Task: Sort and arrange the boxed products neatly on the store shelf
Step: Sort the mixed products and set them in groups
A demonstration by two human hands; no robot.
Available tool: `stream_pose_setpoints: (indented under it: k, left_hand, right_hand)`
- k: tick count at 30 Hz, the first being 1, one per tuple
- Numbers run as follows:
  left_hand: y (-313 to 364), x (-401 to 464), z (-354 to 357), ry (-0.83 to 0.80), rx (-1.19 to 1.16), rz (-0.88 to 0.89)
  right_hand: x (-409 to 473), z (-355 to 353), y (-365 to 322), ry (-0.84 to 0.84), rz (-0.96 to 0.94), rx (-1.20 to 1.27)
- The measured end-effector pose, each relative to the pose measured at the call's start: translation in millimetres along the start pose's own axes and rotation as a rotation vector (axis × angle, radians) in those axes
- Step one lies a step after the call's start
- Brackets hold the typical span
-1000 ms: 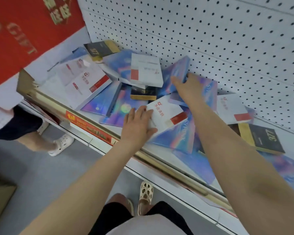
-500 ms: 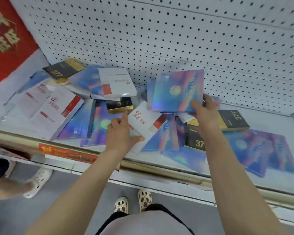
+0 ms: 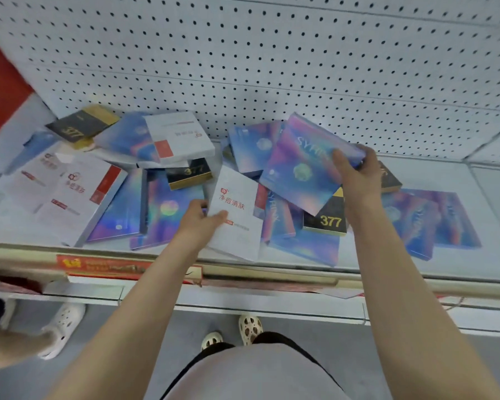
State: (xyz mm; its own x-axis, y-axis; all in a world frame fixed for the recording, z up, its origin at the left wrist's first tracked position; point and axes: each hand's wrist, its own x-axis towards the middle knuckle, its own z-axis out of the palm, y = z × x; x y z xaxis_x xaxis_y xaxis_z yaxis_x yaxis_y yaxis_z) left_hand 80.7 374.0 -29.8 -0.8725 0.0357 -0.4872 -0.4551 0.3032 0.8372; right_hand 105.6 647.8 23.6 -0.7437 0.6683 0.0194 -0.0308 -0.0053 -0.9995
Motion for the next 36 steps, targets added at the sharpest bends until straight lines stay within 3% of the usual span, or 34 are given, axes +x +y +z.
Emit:
stream_pose_setpoints:
  k: [2, 9, 15, 25, 36]
  left_hand:
    - [1, -5, -2, -0.028, -0.06, 0.009]
    - [9, -24, -14, -0.021, -0.432, 0.129]
    - [10, -33, 7, -0.084, -0.363, 0.228]
    - [-7, -73, 107, -0.301, -0.135, 0.26]
    - [-12, -180, 319, -0.48, -0.028, 0.251]
  right_hand:
    - [-5, 0, 4, -0.036, -0.024, -0.043]
    - [-27, -17, -5, 0.176, -0.043, 0.019]
    - [-60, -60, -3, 0.299, 0.013, -0.028]
    - [-150, -188, 28, 0.518, 0.14, -0.033]
    - [-199, -410, 45, 0.662, 0.174, -0.029]
